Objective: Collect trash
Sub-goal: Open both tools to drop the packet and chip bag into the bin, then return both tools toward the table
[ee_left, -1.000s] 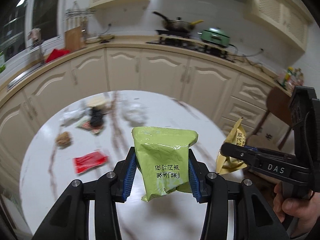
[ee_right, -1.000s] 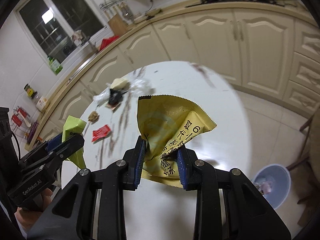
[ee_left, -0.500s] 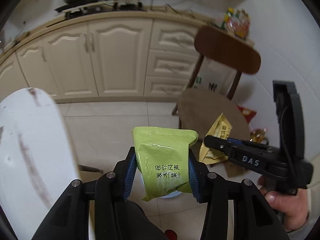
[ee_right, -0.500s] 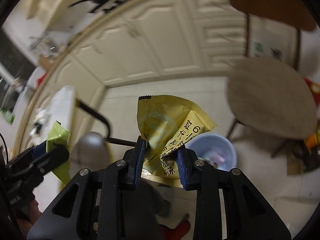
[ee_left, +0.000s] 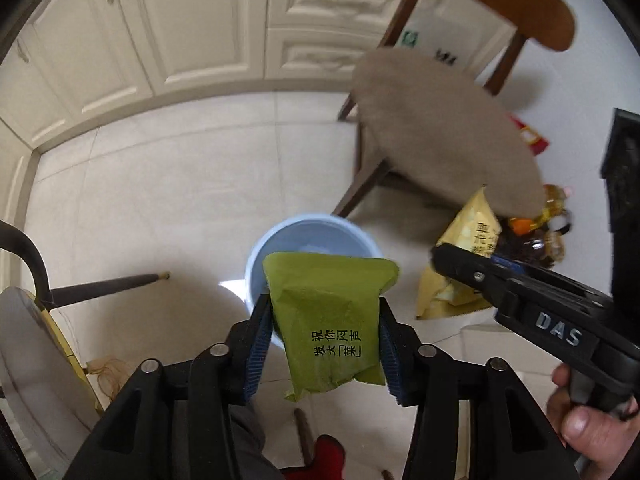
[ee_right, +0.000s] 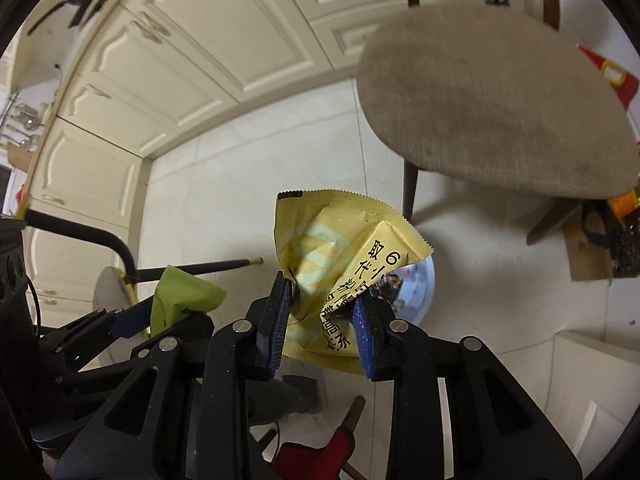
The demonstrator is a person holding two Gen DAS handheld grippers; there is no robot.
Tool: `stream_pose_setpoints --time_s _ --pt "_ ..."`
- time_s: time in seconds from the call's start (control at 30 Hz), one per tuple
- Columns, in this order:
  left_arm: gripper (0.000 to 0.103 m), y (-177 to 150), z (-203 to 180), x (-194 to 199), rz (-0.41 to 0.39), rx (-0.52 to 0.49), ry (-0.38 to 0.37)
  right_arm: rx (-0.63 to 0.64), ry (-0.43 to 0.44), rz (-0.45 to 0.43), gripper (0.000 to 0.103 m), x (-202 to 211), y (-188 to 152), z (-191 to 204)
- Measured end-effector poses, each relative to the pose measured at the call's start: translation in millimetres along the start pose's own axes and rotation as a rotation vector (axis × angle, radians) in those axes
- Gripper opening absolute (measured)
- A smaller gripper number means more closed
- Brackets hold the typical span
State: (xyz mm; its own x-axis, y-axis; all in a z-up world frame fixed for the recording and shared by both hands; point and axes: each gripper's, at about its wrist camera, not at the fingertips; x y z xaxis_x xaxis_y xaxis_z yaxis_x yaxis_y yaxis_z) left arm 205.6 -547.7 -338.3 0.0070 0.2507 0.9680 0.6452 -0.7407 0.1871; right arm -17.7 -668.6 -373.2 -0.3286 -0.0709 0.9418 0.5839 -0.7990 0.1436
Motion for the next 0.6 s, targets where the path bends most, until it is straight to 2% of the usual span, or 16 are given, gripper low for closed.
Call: stream_pose_setpoints --time_s 0.07,0.17,0.2,0.23,0.3,0.37,0.43,0.6 --pt "0.05 6 -1 -14 0.046 0.008 0.002 -0.007 0.0 0.022 0.029 -12 1 -4" --pt "0.053 14 -3 -22 0.069 -0.002 0.044 -0.01 -0.015 0.039 0.031 -25 2 -6" --pt "0.054 16 -5 -22 0.065 -0.004 0.052 -0.015 -0.02 0.04 0.04 -27 2 -6" --pt "0.057 26 3 -23 0.061 -0.007 0.059 -0.024 -0.022 0.04 0.056 -29 3 -8" --pt "0.06 32 -4 -27 0.054 -0.015 0.078 -0.032 -0.032 0.031 0.074 -29 1 -9" --pt "0.06 30 -3 -24 0.046 -0.018 0.094 -0.034 -0.042 0.023 0.083 -29 2 -10" --pt "0.061 29 -6 -23 0.035 -0.021 0.108 -0.042 -0.053 0.018 0.103 -28 3 -11" --pt "0.063 18 -13 6 -0.036 -0.055 0.208 -0.064 -0.064 0.0 0.103 -16 2 -7"
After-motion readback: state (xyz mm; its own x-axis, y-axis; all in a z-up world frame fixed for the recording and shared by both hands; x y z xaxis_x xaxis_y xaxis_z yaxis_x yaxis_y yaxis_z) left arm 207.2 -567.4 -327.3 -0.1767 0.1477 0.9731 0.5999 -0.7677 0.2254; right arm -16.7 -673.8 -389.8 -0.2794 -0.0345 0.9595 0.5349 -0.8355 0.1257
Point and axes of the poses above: each gripper's, at about its wrist camera, not at the fingertips, and x roughly against the way its jaws point, z to its left, y to its top
